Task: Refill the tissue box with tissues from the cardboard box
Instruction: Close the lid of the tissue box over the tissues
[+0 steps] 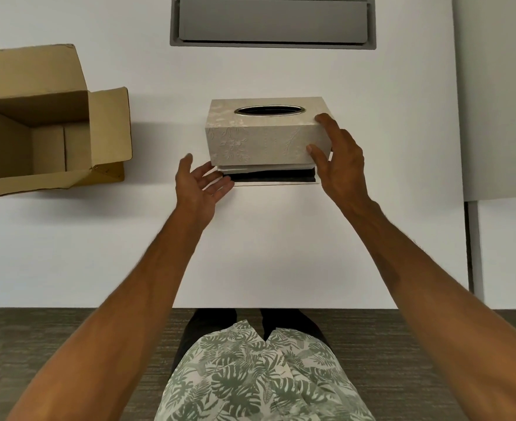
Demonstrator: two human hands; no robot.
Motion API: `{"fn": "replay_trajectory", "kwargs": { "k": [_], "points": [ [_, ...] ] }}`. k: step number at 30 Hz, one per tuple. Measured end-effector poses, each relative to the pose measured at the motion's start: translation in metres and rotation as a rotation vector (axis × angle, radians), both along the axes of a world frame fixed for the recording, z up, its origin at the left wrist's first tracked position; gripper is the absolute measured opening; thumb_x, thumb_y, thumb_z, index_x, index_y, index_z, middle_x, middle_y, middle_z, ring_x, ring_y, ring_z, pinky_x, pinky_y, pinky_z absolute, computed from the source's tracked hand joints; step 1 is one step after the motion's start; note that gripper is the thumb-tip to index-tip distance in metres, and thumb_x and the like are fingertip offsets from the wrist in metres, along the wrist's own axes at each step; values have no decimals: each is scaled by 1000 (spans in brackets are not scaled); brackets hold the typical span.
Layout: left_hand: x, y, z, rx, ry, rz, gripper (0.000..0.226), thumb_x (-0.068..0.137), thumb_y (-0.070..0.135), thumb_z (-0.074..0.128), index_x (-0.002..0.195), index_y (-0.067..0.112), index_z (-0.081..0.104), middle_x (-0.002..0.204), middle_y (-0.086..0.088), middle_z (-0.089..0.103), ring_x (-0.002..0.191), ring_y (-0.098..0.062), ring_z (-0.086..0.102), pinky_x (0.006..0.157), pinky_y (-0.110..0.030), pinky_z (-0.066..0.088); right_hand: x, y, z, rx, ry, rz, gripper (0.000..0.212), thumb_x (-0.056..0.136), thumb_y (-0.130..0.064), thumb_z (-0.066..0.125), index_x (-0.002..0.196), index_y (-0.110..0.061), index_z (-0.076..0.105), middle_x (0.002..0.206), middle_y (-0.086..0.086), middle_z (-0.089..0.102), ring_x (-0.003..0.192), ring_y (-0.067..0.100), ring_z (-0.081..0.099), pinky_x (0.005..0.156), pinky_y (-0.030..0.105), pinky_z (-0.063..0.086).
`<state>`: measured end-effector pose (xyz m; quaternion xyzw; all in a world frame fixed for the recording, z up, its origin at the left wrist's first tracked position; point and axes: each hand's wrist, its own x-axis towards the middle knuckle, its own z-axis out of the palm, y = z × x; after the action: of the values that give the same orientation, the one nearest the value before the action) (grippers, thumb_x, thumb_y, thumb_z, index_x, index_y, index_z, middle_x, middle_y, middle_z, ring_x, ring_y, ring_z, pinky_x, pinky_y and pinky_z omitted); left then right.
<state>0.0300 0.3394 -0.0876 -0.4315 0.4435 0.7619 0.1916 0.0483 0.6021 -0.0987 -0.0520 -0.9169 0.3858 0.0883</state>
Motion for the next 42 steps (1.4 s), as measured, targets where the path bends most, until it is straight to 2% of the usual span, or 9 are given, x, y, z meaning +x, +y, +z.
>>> {"fn": "replay_trajectory", "kwargs": {
  "k": [5, 10, 17, 24, 27, 30, 35, 38, 42],
  "points": [
    [-9, -7, 1, -123, -8, -242, 78, 93, 71, 38, 131, 6, 58, 126, -13, 66, 117, -31, 63, 105, -49, 49, 5, 0, -8, -26, 40, 7, 47, 101, -26, 59, 145, -15, 48, 125, 8, 63, 106, 16, 59, 94, 24, 48],
    [-9, -8, 5, -264, 45, -427, 87, 88, 78, 36, 138, 9, 56, 134, -6, 63, 121, -21, 59, 113, -44, 40, 13, 0, -16, -45, 30, -22, 53, 99, -26, 62, 148, -15, 45, 117, 8, 63, 88, 4, 49, 83, 20, 47],
    [-9, -10, 7, -258, 71, -508, 64, 93, 69, 41, 127, 17, 59, 131, -2, 61, 127, -17, 54, 117, -44, 32, 16, 1, -20, -82, 50, -5, 52, 98, -24, 64, 145, -12, 48, 113, 11, 62, 87, 17, 54, 76, 38, 55],
    [-14, -25, -1, -249, 121, -520, 52, 95, 46, 52, 136, 16, 58, 138, -2, 62, 126, -14, 56, 115, -38, 32, 22, 4, -26, -117, -22, -3, 51, 96, -25, 66, 143, -18, 49, 112, 9, 61, 86, 28, 57, 78, 43, 54],
    [-15, -25, -4, -249, 142, -513, 39, 95, 38, 51, 123, 14, 64, 117, 1, 71, 106, -13, 65, 102, -32, 40, 24, 3, -29, -168, -49, -18, 55, 95, -28, 67, 145, -24, 44, 119, 5, 58, 91, 30, 58, 77, 48, 57],
    [-15, -22, -7, -209, 135, -476, 19, 96, 30, 49, 97, 17, 63, 84, 6, 70, 77, -9, 64, 92, -29, 45, 24, 3, -29, -271, -145, -67, 74, 90, -27, 73, 151, -29, 31, 139, 1, 52, 115, 26, 59, 90, 47, 57],
    [-10, -20, -15, -156, 148, -451, 19, 98, 23, 45, 98, 14, 62, 102, -1, 69, 102, -18, 63, 99, -27, 47, 26, 5, -37, -280, -231, -92, 82, 86, -28, 75, 153, -17, 29, 150, 6, 46, 133, 26, 49, 100, 52, 52],
    [-8, -20, -17, -178, 158, -447, 19, 98, 18, 46, 92, 13, 64, 105, -3, 69, 104, -18, 64, 108, -30, 45, 26, 5, -40, -270, -246, -94, 79, 84, -22, 77, 150, -19, 33, 142, 3, 53, 127, 22, 53, 97, 50, 53],
    [-6, -21, -18, -293, 191, -476, 24, 97, 13, 48, 110, 11, 68, 116, -3, 70, 115, -19, 65, 107, -31, 48, 27, 3, -38, -277, -257, -82, 79, 82, -20, 77, 147, -26, 32, 130, -1, 58, 118, 21, 57, 94, 50, 55]
  ]
}}
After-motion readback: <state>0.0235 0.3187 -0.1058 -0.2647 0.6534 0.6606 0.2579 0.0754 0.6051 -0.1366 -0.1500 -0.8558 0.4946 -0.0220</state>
